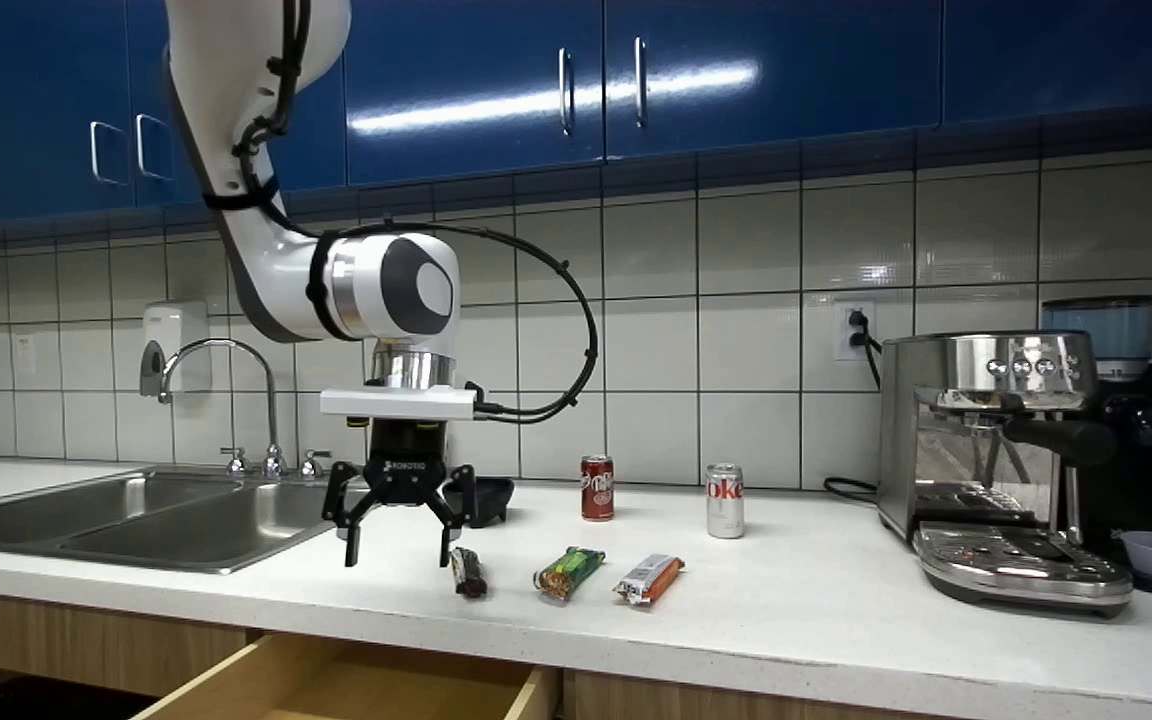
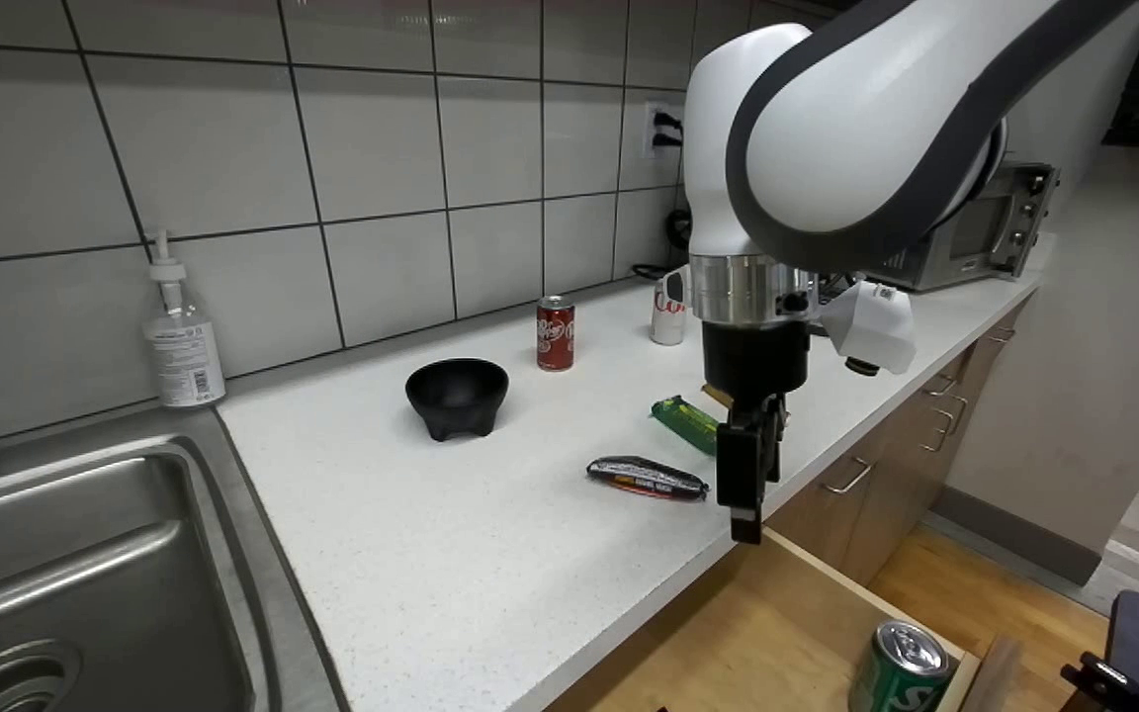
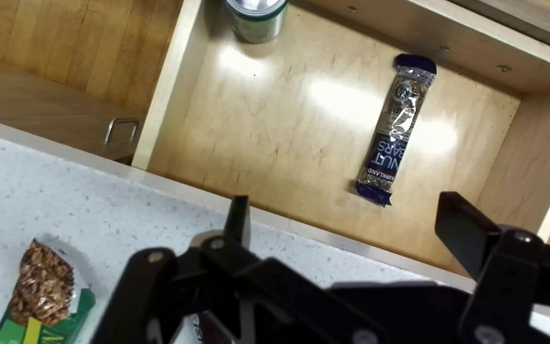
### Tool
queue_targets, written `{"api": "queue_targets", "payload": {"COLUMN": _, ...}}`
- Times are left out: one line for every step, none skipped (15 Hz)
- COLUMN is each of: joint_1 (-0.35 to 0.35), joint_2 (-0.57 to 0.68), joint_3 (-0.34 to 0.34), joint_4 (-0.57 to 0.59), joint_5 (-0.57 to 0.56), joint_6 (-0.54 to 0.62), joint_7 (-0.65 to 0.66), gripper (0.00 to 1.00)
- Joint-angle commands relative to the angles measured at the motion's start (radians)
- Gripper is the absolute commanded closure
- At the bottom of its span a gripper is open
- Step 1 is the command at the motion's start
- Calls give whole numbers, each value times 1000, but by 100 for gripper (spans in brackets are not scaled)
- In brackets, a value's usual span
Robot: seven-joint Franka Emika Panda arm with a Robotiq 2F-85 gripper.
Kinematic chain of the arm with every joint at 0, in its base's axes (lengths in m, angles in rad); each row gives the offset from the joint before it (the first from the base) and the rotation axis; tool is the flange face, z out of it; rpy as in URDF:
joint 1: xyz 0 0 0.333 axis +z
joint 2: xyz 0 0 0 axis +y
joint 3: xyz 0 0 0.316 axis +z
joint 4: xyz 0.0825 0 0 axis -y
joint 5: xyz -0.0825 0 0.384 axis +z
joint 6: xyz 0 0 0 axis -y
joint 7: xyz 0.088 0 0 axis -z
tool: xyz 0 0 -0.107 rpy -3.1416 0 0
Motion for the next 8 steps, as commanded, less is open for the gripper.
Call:
{"api": "queue_targets", "payload": {"joint_1": -9, "joint_2": 0, "joint_3": 9, "joint_4": 2, "joint_5": -1, "joint_6": -2, "joint_7": 1, "gripper": 0}}
{"api": "queue_targets", "payload": {"joint_1": -9, "joint_2": 0, "joint_3": 9, "joint_4": 2, "joint_5": -1, "joint_6": -2, "joint_7": 1, "gripper": 0}}
{"api": "queue_targets", "payload": {"joint_1": -9, "joint_2": 0, "joint_3": 9, "joint_4": 2, "joint_5": -1, "joint_6": -2, "joint_7": 1, "gripper": 0}}
{"api": "queue_targets", "payload": {"joint_1": -9, "joint_2": 0, "joint_3": 9, "joint_4": 2, "joint_5": -1, "joint_6": -2, "joint_7": 1, "gripper": 0}}
{"api": "queue_targets", "payload": {"joint_1": -8, "joint_2": 3, "joint_3": 8, "joint_4": -1, "joint_5": -9, "joint_6": 22, "joint_7": 11, "gripper": 0}}
{"api": "queue_targets", "payload": {"joint_1": -8, "joint_2": 5, "joint_3": 7, "joint_4": 0, "joint_5": -20, "joint_6": 35, "joint_7": 7, "gripper": 0}}
{"api": "queue_targets", "payload": {"joint_1": -8, "joint_2": 6, "joint_3": 7, "joint_4": 1, "joint_5": -25, "joint_6": 49, "joint_7": 1, "gripper": 0}}
{"api": "queue_targets", "payload": {"joint_1": -9, "joint_2": 10, "joint_3": 6, "joint_4": 4, "joint_5": -32, "joint_6": 65, "joint_7": 2, "gripper": 0}}
